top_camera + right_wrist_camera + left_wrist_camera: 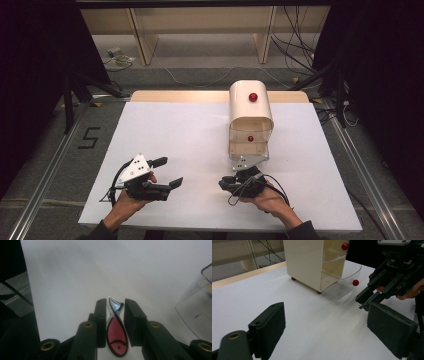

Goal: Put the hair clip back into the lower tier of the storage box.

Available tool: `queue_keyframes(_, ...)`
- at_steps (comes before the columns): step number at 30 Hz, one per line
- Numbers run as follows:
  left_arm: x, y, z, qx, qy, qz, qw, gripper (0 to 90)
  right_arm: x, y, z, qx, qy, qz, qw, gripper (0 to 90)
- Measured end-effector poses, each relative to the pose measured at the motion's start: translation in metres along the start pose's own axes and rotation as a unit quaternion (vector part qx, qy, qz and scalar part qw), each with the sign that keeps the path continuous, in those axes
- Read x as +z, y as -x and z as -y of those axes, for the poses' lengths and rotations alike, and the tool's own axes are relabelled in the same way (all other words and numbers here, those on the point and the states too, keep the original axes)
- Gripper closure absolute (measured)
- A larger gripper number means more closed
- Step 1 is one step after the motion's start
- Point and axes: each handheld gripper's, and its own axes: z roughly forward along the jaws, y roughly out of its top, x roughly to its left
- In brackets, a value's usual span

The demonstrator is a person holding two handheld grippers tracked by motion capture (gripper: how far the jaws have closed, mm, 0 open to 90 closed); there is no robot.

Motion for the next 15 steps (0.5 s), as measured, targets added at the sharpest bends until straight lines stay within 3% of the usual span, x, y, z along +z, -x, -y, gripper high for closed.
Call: queue_keyframes(15,-0.0004,0.0001,-0.0004,-0.001,0.003,0.002,1.0000,14.8,-0.0083,0.0037,-0.0018,0.018,0.024,0.002,0.9995,73.4)
